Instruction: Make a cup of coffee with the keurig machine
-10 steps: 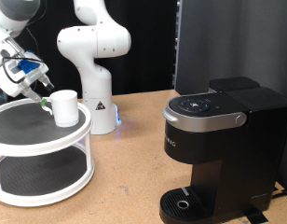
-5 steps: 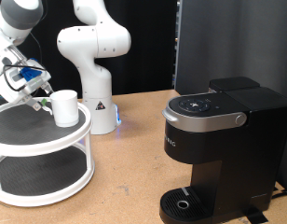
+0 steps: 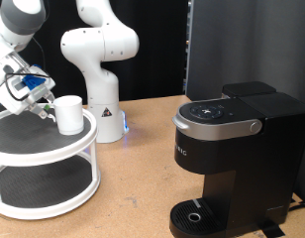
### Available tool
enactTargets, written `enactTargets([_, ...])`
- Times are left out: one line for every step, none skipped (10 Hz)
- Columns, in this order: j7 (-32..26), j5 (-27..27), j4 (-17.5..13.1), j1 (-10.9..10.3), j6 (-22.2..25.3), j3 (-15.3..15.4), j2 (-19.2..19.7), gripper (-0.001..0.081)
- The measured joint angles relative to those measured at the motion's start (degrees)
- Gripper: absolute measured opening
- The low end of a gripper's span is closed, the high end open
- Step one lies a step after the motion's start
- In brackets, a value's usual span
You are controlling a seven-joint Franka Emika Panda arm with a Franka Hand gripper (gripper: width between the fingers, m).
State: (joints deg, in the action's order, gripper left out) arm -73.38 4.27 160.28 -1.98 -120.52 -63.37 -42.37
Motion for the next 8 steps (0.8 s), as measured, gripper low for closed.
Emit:
enactTargets([-0.1, 0.0, 0.0, -0.2, 0.0, -0.3, 0.0, 0.0498])
enactTargets([-0.2, 0.0, 0.0, -0.4, -0.1, -0.6, 0.0, 0.0498])
enactTargets([-0.3, 0.0, 0.0, -0.5, -0.1, -0.7, 0.0, 0.0360])
enactTargets([-0.4, 0.0, 0.0, -0.6, 0.0, -0.7, 0.0, 0.0225])
enactTargets([-0.4, 0.0, -0.1, -0.6, 0.1, -0.7, -0.1, 0.0225])
enactTargets([-0.4, 0.0, -0.3, -0.6, 0.5, -0.7, -0.1, 0.0070])
enactTargets([-0.4, 0.1, -0.6, -0.6, 1.1, -0.7, -0.3, 0.0071])
enactTargets([-0.4, 0.3, -0.9, -0.6, 1.7, -0.7, -0.5, 0.0071])
